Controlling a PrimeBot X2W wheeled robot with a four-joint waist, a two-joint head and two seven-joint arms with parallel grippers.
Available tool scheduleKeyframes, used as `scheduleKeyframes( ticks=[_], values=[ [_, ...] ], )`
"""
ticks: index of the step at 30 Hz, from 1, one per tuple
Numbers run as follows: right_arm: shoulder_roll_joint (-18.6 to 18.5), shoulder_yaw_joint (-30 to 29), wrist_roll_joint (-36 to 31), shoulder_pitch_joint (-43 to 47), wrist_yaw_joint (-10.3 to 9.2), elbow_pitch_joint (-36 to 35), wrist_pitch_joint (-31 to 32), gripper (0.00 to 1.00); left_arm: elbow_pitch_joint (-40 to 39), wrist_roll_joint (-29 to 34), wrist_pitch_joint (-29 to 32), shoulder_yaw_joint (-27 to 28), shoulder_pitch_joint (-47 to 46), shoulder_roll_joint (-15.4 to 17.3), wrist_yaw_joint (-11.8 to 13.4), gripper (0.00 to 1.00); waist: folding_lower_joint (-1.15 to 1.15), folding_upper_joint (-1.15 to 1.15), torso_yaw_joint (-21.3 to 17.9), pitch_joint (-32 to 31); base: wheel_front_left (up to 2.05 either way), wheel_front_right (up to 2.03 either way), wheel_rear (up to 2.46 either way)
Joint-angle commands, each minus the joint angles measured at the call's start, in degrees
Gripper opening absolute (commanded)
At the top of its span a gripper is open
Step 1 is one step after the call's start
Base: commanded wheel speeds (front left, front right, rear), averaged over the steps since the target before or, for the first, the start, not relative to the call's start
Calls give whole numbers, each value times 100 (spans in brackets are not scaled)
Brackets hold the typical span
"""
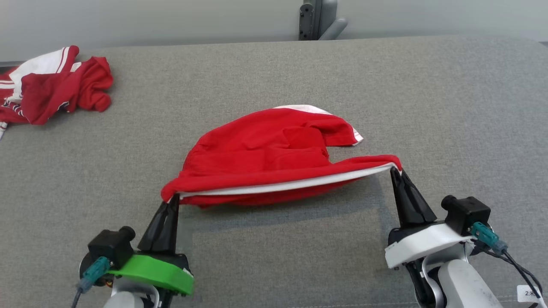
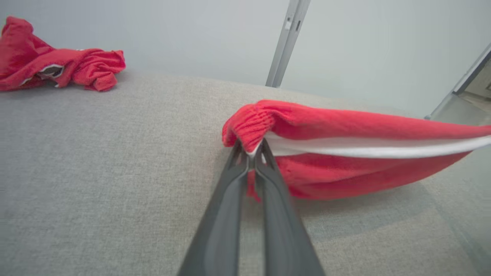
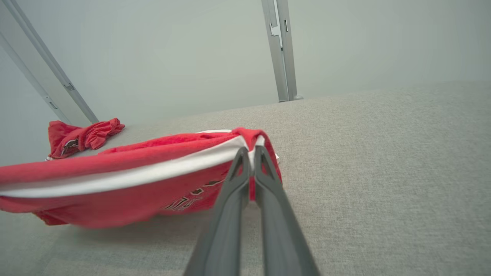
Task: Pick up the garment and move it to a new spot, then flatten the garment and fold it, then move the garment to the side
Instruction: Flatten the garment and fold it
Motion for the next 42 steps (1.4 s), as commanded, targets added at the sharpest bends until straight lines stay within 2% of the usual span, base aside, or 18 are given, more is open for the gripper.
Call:
scheduleKeyframes(
  ticks=[1, 14, 20, 23, 28, 32, 33, 39, 42],
  values=[
    [-24, -49, 54, 45, -6, -139, -23, 0, -264, -64, -16, 92, 86, 33, -9, 0, 0, 0, 25, -156, 0, 0, 0],
    [-22, -82, 688, 297, -6, -1640, -23, 0, -2812, -857, 1, 231, 383, -23, -10, 0, 0, 0, -274, -790, 0, 0, 0],
    [-130, -211, 958, 429, -6, -2366, 130, 0, -3783, -1224, 416, 293, 240, 125, 15, 0, 0, 0, -414, -809, 0, 0, 0],
    [-240, -268, 944, 301, -6, -2607, 317, 0, -3995, -1204, 729, 331, -55, 309, 40, 0, 0, 0, -462, -685, 0, 0, 0],
    [-453, -155, 707, -370, -3, -2406, 593, 0, -3695, -1580, 1356, 257, -986, 416, 24, 0, 0, 0, -522, -211, 0, 0, 0],
    [-627, 110, 579, -1513, -3, -1863, 723, 0, -3008, -1669, 1858, 180, -2288, 607, 4, 0, 0, 0, -600, 391, 0, 0, 0],
    [-627, 110, 579, -1513, -3, -1863, 723, 0, -3008, -1669, 1858, 180, -2288, 607, 4, 0, 0, 0, -600, 391, 0, 0, 0],
    [-432, 268, 630, -3741, -3, -659, 497, 0, -1575, -1487, 2439, -49, -4644, 836, -7, 0, 0, 0, -839, 1288, 0, 0, 0],
    [-261, 170, 463, -4749, -3, 19, 217, 0, -912, -1270, 2443, -192, -5753, 983, -10, 0, 0, 0, -990, 1628, 0, 0, 0]
  ],
)
